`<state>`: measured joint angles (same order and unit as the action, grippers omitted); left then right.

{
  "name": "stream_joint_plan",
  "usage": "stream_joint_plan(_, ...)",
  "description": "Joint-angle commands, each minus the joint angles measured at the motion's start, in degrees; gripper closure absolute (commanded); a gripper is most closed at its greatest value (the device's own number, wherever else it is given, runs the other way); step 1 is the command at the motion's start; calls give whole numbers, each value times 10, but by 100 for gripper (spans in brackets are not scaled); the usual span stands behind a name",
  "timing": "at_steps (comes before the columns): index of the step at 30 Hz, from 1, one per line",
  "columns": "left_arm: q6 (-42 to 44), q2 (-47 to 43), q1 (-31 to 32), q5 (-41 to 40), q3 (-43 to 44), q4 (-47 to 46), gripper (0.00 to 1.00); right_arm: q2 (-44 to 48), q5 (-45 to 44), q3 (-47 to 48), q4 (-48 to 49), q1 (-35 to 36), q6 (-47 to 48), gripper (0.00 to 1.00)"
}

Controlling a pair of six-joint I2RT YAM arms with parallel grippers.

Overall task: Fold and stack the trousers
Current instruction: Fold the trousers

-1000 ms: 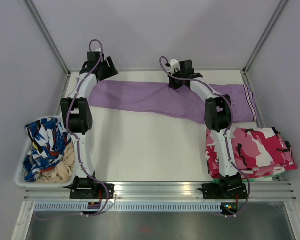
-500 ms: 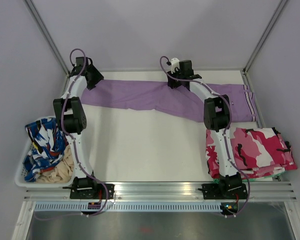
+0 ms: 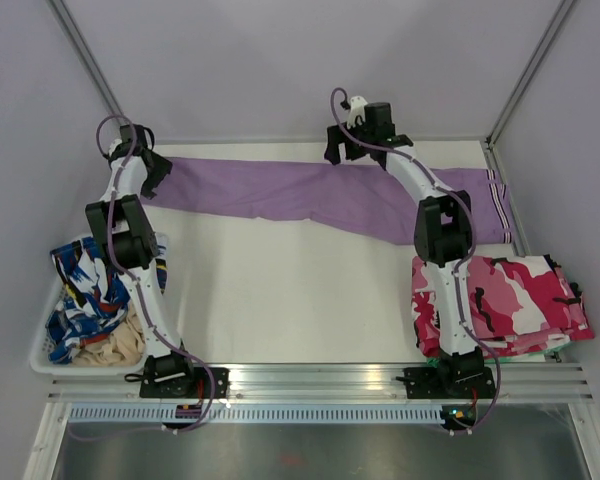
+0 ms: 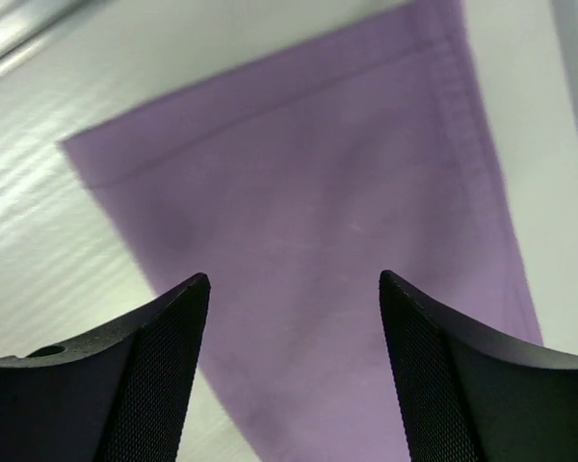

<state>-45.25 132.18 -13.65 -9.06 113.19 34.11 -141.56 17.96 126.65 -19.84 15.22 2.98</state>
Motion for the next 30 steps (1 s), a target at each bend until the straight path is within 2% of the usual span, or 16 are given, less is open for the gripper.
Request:
stream_joint_plan(1,-36,-39,-23,-46,2,62,21,117,53,1,78,-3,-85,2)
stream_joint_plan(8,-46,-25,-45,-48,-25,62,18,145,48,-26,78,-11,-191,2)
stream_joint_plan(14,-45,-13,-67,-22,-54,12,18,169,29,-53,56,-17,-182,2)
stream_joint_plan(23,-21,12,-69,16,-60,-32,27,175,-19,-50,43,-23,-206,2)
stream_joint_plan(26,-19,14,-69,31,-67,-47,32,182,-24,-54,13,-23,-219,2)
stream_joint_plan(29,-14,13,-69,57,-79,-75,45,196,-23,-83,-18,-23,-221,2)
stream_joint_plan(30,-15,13,-69,62,-85,-89,54,199,-26,-92,-25,-23,-219,2)
